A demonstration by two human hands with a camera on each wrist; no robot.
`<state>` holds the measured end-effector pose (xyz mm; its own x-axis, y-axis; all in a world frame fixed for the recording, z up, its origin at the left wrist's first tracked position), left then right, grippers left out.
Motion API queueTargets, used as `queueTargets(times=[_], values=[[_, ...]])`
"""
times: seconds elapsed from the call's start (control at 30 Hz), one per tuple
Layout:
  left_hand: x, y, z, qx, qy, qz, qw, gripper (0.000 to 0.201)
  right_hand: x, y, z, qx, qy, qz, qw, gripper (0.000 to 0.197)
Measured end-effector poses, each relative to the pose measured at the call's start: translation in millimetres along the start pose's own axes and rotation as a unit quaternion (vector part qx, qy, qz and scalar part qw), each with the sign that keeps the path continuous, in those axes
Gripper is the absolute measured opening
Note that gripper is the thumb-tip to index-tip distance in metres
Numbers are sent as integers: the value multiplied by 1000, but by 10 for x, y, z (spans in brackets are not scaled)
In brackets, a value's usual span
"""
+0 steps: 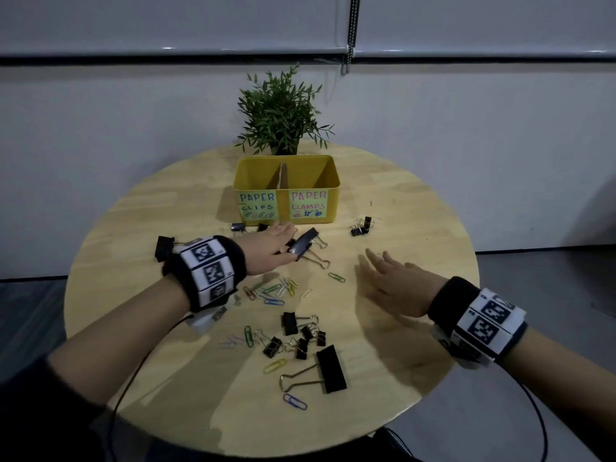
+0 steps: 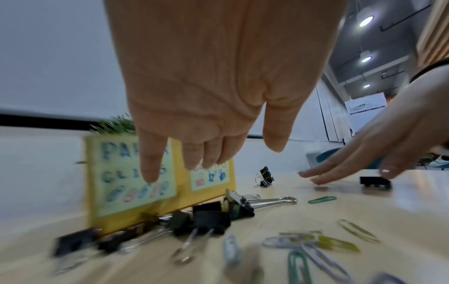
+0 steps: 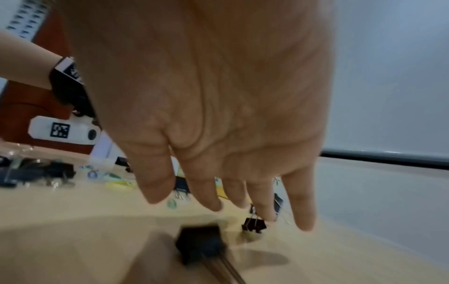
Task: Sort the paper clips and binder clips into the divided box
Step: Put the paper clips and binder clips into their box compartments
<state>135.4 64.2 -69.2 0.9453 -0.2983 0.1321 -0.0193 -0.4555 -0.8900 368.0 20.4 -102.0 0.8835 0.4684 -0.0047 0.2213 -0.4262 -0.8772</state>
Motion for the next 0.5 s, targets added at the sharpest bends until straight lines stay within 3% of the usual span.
queueTargets(times=[0.2,0.3,0.37,0.43,0.5], values=[[-407,113,-601,28,-31,29,999,53,-390,-160,109,-56,-10,-108,993,60],[-384,247,-763,51,13,17,998,45,-471,-167,183,-66,5,-151,986,62],[-255,352,-818,58,55,26,996,48,-491,-202,163,-30,8,-159,987,62],[-110,449,-851,50,83,52,994,55,-550,-223,58,2,-58,-139,989,61],[-6,551,-876,5,97,92,991,64,-643,-204,-144,-28,-146,-87,985,59]])
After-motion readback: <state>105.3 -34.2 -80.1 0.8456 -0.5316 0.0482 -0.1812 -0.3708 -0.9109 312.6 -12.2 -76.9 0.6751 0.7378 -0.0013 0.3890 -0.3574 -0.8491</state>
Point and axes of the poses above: each hand's wrist, its own z-axis towards the middle knuckle, its own y-axis out of the palm, x = y × z, the point moved 3 cm from there along z, towards the middle knuckle, and after that the axes turned 4 degrees about -y, right-handed, at the moved point
